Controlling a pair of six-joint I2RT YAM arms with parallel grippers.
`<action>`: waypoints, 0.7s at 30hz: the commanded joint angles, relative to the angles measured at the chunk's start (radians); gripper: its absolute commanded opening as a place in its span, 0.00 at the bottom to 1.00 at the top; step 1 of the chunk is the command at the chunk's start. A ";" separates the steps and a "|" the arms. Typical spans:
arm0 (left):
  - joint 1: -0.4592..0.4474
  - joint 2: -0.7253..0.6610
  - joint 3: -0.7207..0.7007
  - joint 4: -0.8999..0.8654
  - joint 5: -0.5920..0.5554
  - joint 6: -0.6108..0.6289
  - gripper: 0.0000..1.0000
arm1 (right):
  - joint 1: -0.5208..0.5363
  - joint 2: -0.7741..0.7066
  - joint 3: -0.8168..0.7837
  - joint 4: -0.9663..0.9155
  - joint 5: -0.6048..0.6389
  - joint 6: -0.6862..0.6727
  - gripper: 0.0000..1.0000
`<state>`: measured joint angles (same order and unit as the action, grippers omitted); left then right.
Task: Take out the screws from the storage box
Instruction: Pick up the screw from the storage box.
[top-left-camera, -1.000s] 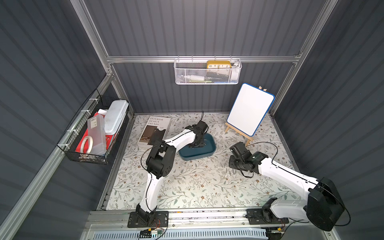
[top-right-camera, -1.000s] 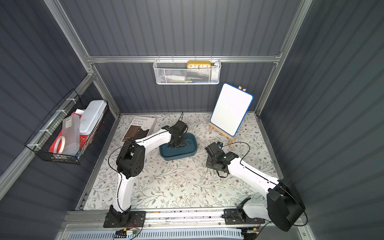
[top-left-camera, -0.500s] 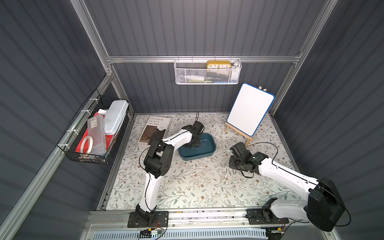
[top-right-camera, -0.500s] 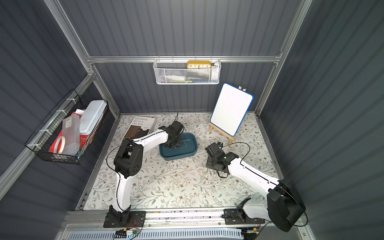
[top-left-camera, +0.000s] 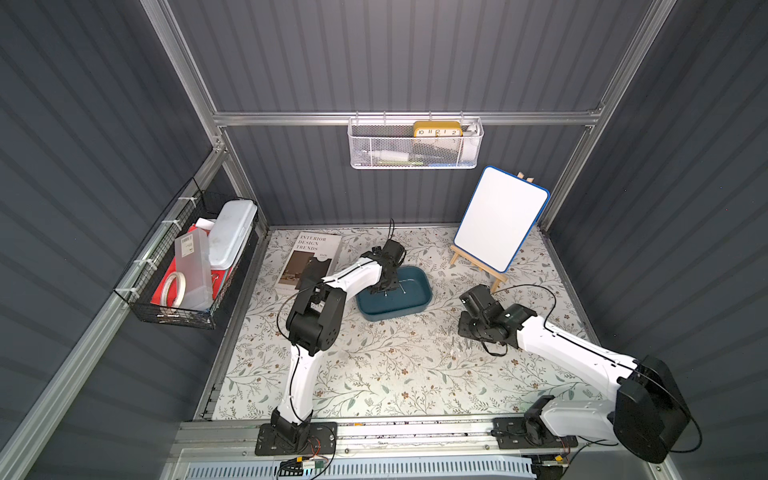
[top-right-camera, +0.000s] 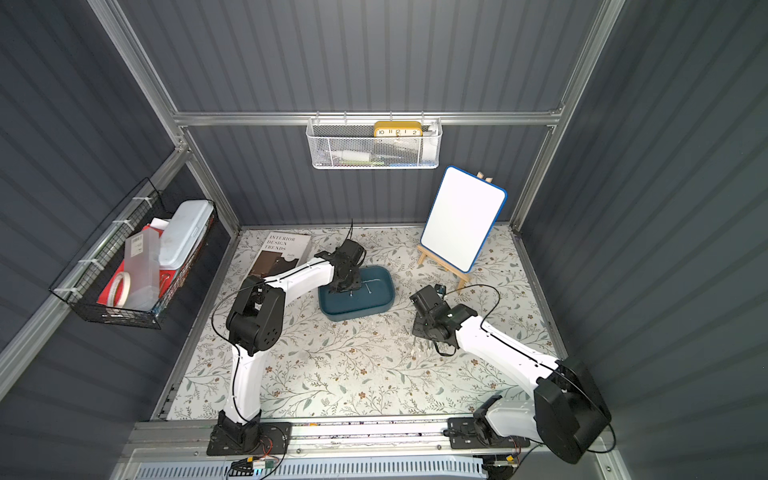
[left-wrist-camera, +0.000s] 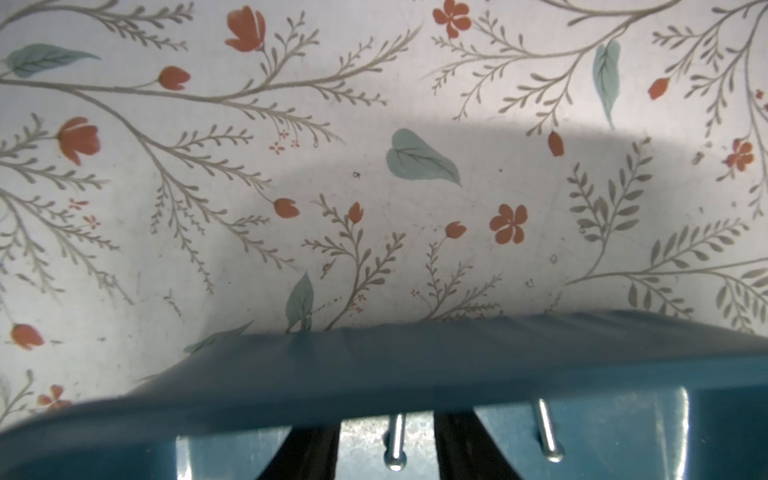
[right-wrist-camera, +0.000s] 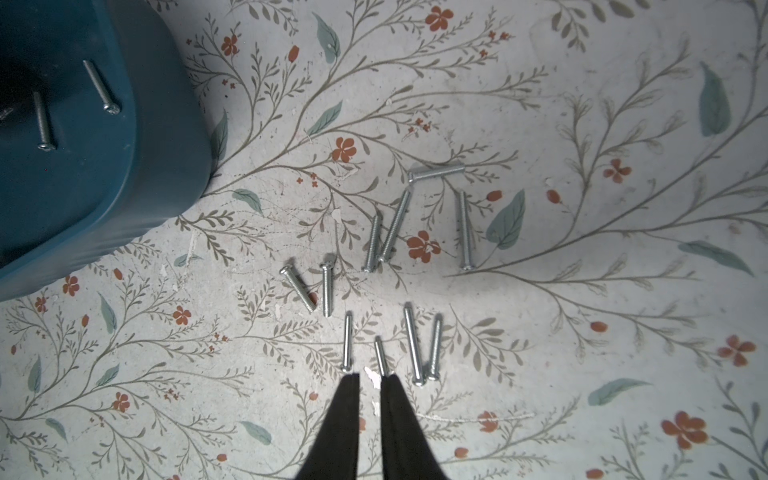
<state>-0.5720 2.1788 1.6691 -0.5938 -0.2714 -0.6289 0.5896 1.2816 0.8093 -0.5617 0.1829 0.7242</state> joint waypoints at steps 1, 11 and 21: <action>-0.010 -0.018 -0.034 -0.006 0.012 0.004 0.38 | -0.004 -0.007 -0.013 -0.022 0.009 0.009 0.16; -0.026 0.017 -0.061 -0.009 0.028 0.015 0.29 | -0.003 -0.007 -0.019 -0.021 0.009 0.012 0.16; -0.029 0.005 -0.143 0.041 0.079 0.022 0.12 | -0.004 -0.013 -0.013 -0.024 0.022 0.003 0.16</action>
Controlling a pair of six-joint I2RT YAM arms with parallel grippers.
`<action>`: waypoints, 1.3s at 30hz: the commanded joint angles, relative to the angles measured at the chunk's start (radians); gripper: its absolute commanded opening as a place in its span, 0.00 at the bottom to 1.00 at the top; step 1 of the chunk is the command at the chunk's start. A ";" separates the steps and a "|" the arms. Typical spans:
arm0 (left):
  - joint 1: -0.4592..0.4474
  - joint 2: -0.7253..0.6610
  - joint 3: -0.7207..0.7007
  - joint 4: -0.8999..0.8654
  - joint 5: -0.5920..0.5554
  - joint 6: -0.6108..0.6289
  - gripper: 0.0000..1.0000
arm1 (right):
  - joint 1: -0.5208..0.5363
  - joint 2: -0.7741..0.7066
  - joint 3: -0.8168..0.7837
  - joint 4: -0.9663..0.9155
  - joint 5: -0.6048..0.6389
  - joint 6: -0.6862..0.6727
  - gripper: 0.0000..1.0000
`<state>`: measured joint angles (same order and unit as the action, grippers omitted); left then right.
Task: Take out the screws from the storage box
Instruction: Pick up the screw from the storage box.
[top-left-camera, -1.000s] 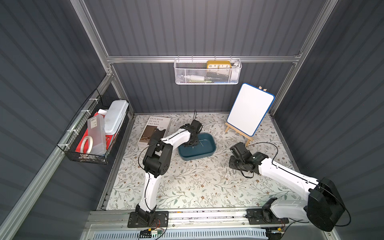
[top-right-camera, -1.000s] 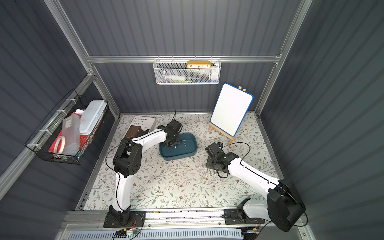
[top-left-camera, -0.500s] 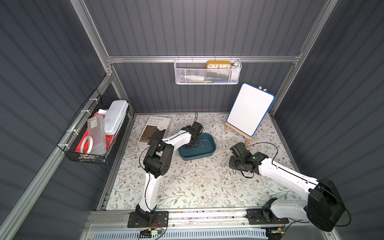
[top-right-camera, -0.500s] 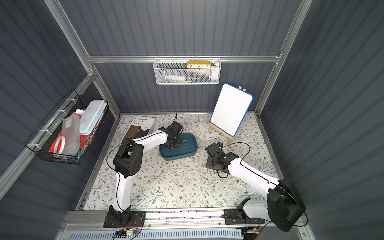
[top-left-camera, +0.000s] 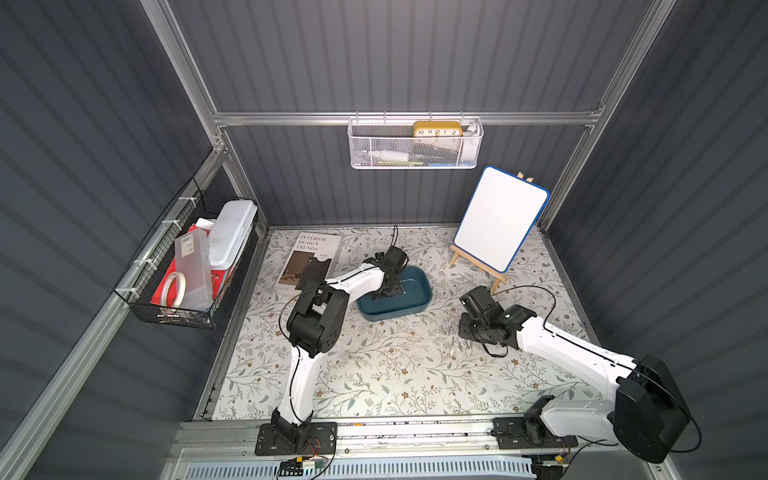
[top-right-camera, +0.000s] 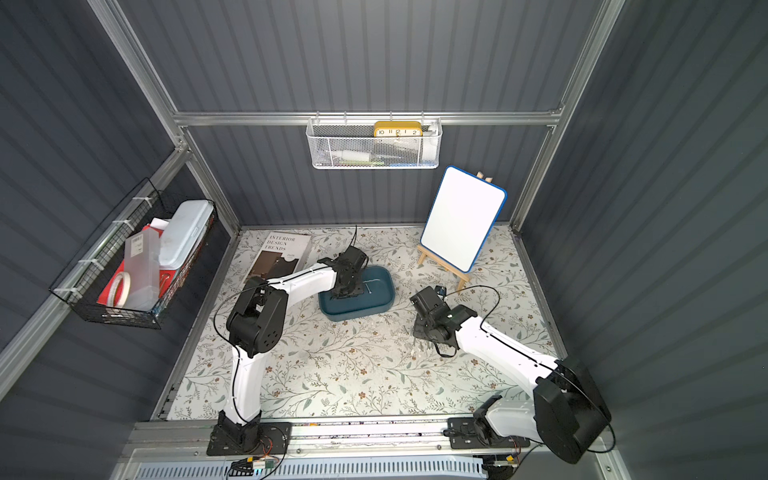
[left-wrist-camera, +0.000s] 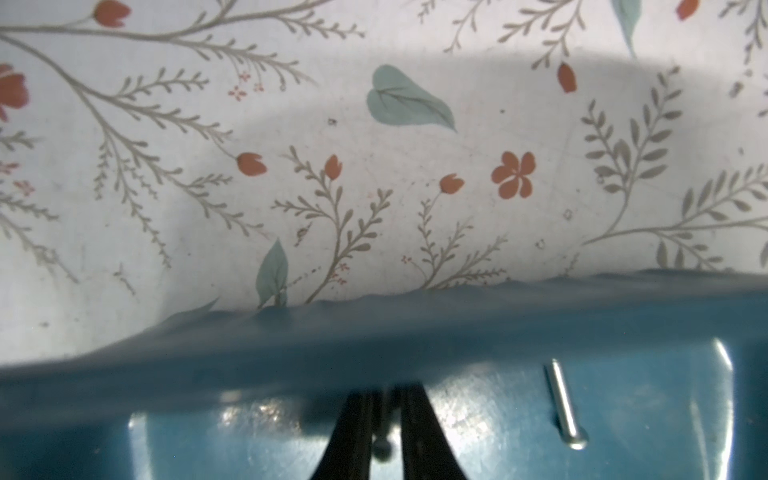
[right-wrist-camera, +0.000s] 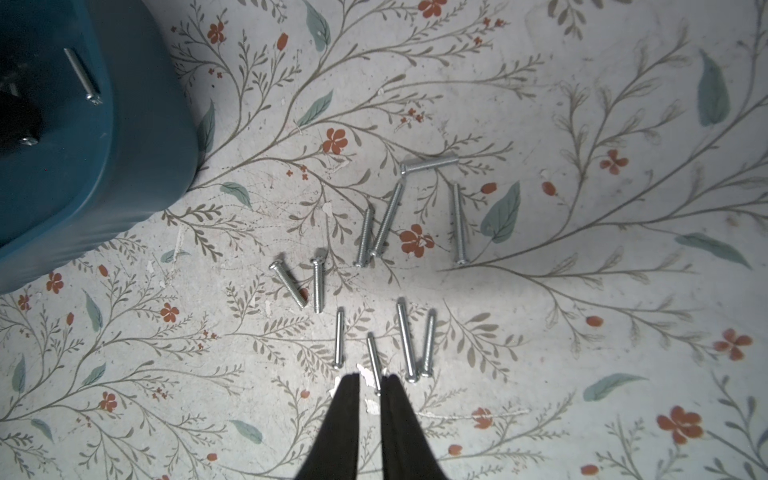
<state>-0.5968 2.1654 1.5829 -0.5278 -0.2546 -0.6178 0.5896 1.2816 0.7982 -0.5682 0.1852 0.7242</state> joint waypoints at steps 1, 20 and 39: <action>-0.004 0.019 -0.063 -0.024 0.060 0.011 0.12 | -0.004 -0.013 -0.002 -0.019 0.023 0.002 0.16; -0.003 -0.044 0.157 -0.175 -0.060 0.001 0.00 | -0.003 -0.059 0.002 -0.022 0.034 0.010 0.16; -0.006 -0.164 0.046 -0.153 0.013 0.013 0.00 | -0.003 -0.104 -0.007 -0.036 0.042 0.020 0.17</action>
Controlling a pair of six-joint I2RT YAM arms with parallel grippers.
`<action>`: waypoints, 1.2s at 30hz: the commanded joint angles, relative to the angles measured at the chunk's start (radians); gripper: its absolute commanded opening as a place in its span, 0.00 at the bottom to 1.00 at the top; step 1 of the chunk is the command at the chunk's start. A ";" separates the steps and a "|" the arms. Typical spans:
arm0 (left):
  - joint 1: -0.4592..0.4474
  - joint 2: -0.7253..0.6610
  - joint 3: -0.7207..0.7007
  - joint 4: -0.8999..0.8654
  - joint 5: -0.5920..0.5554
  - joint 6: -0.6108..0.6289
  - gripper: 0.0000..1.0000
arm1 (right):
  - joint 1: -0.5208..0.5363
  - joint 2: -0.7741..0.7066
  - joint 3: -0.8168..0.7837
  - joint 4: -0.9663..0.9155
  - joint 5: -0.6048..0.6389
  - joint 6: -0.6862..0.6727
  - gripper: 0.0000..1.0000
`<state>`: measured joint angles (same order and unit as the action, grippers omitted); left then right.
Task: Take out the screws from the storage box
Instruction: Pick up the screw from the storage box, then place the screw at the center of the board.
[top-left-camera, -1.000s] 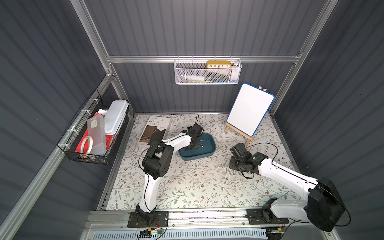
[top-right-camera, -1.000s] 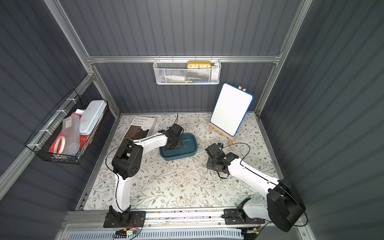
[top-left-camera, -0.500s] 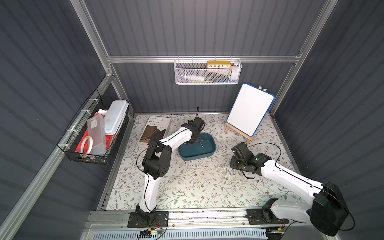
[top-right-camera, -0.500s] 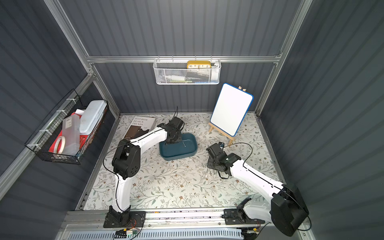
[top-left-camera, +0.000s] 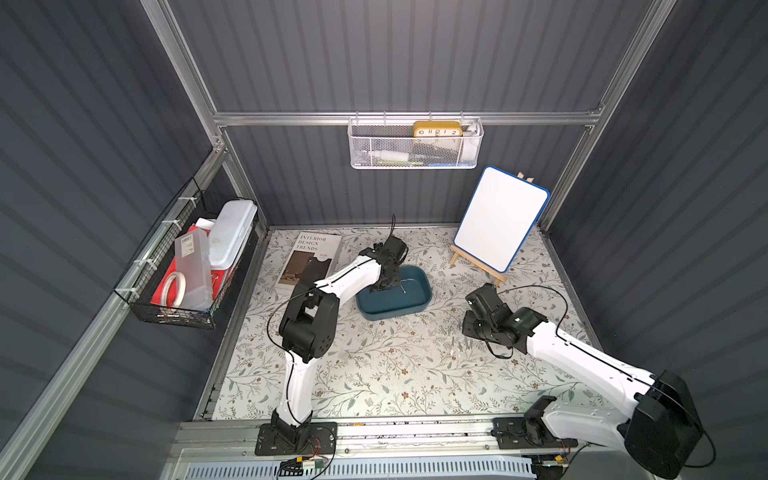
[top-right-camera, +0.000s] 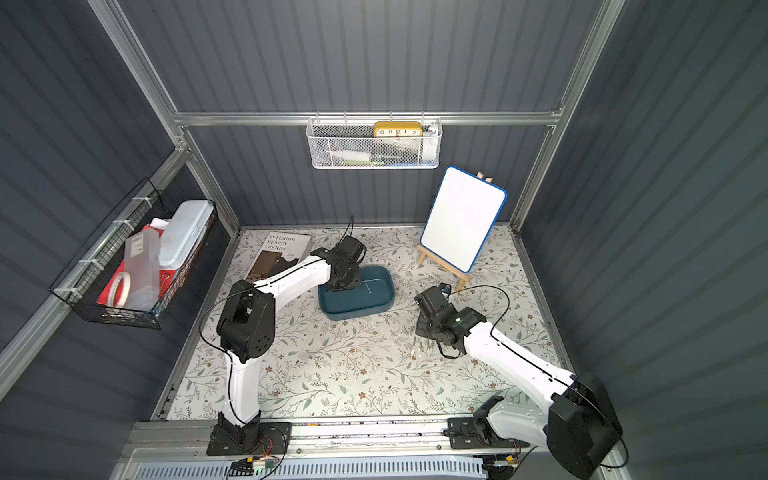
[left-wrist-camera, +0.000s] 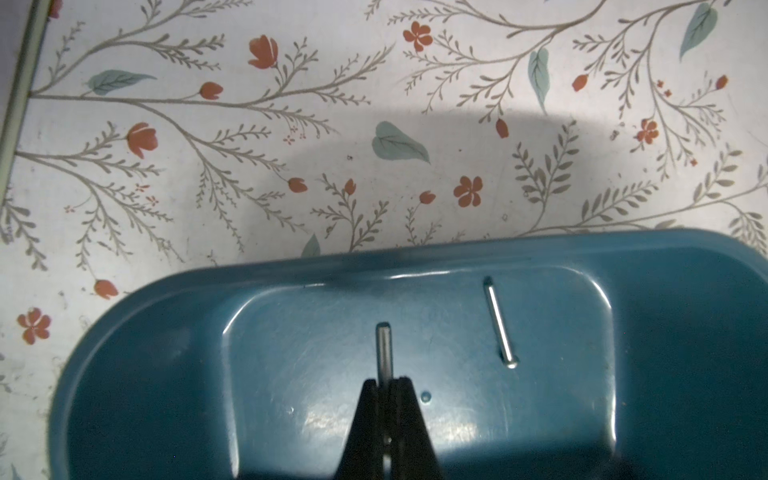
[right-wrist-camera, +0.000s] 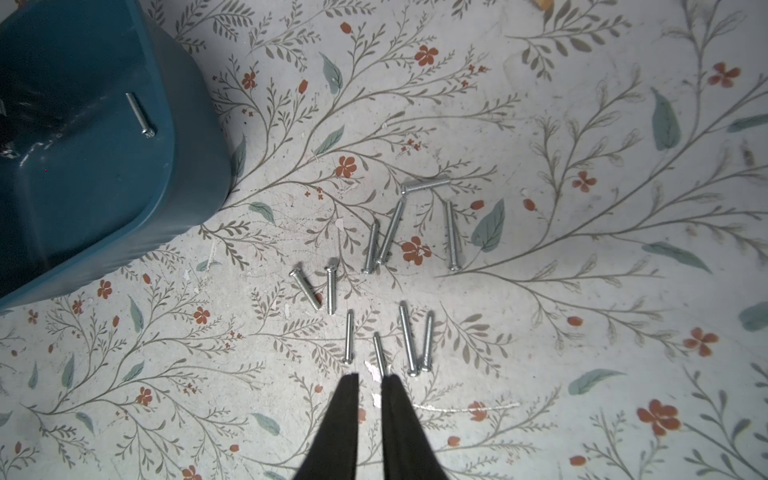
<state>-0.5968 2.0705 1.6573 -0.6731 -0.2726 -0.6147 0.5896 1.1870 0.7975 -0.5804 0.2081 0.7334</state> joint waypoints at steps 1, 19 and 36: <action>-0.007 -0.082 -0.039 -0.009 0.036 0.010 0.00 | -0.003 -0.012 -0.004 -0.024 0.020 0.011 0.17; -0.133 -0.233 -0.100 -0.055 0.114 -0.047 0.00 | -0.004 -0.170 -0.064 -0.063 0.064 0.060 0.18; -0.466 -0.119 -0.079 0.065 0.202 -0.224 0.00 | -0.004 -0.415 -0.112 -0.211 0.161 0.099 0.18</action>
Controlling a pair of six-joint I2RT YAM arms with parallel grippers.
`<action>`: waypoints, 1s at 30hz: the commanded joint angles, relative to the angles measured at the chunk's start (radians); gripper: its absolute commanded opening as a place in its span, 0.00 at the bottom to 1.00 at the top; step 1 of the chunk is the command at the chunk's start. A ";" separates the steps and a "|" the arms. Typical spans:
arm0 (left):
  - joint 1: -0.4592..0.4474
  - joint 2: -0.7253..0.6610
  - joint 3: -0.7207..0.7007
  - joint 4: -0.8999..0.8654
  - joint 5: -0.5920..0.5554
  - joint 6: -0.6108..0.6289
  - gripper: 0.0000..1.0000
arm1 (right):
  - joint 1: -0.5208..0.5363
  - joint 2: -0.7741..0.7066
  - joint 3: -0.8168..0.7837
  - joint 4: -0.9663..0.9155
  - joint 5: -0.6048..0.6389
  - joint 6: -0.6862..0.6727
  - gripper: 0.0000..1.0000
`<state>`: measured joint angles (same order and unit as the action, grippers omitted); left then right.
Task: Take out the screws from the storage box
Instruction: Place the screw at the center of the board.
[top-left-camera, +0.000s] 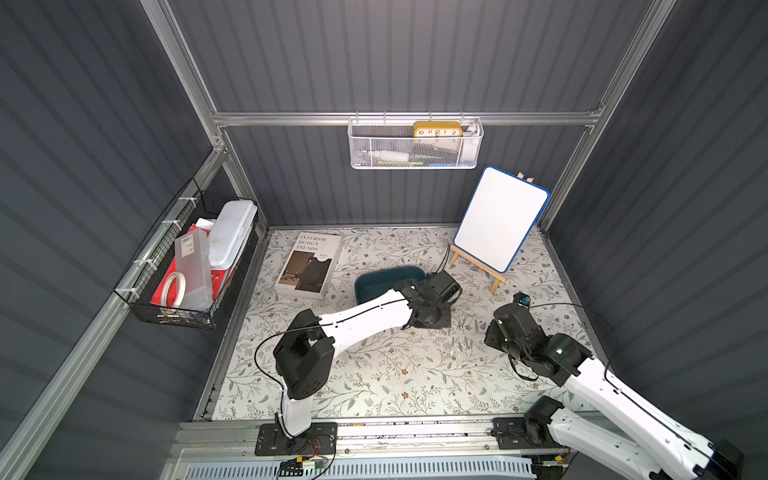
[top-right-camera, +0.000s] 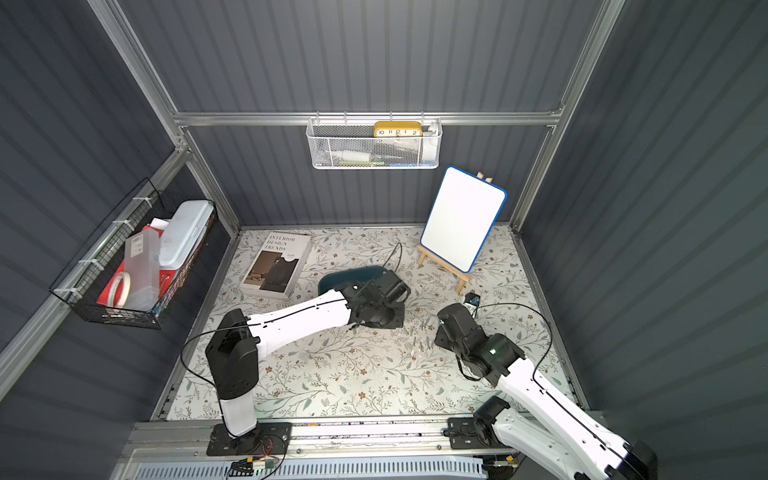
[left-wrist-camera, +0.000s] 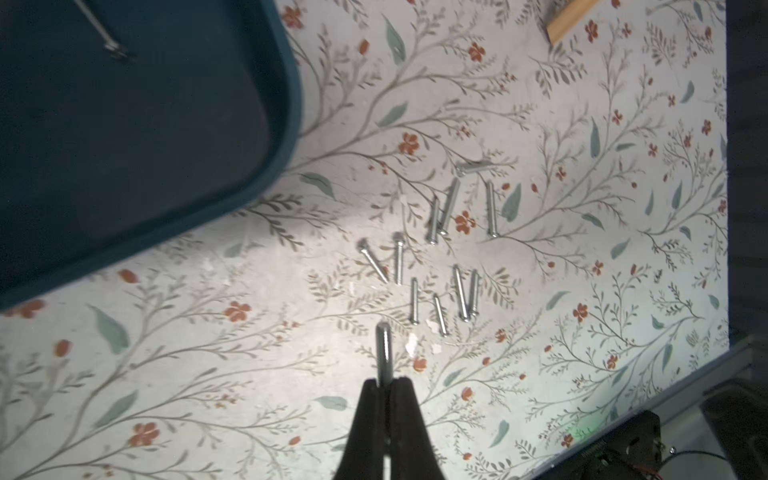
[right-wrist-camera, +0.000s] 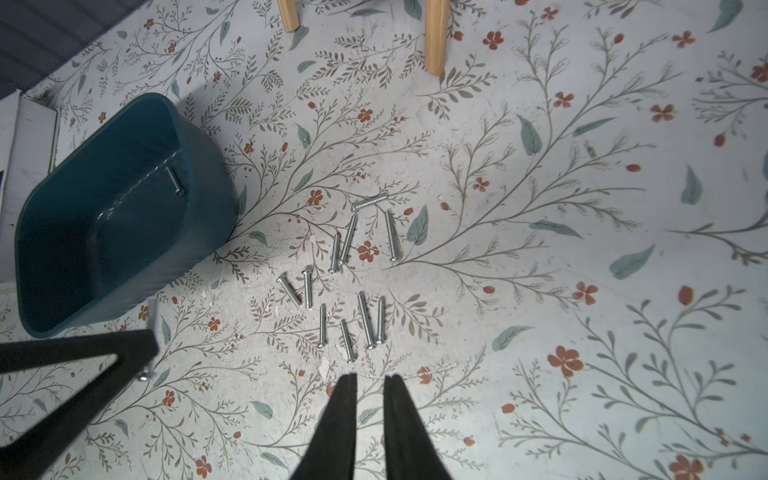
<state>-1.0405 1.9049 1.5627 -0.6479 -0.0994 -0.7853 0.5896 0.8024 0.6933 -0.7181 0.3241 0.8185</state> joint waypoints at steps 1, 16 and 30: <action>-0.031 0.068 0.013 0.051 0.033 -0.059 0.00 | -0.004 -0.047 -0.004 -0.096 0.051 0.012 0.18; -0.053 0.234 -0.020 0.101 0.006 -0.120 0.02 | -0.003 -0.311 -0.029 -0.258 0.119 0.077 0.19; -0.055 0.221 -0.015 0.090 -0.013 -0.119 0.23 | -0.004 -0.277 -0.033 -0.260 0.134 0.086 0.21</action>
<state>-1.0943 2.1239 1.5299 -0.5152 -0.0917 -0.8944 0.5888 0.5213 0.6739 -0.9592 0.4358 0.8951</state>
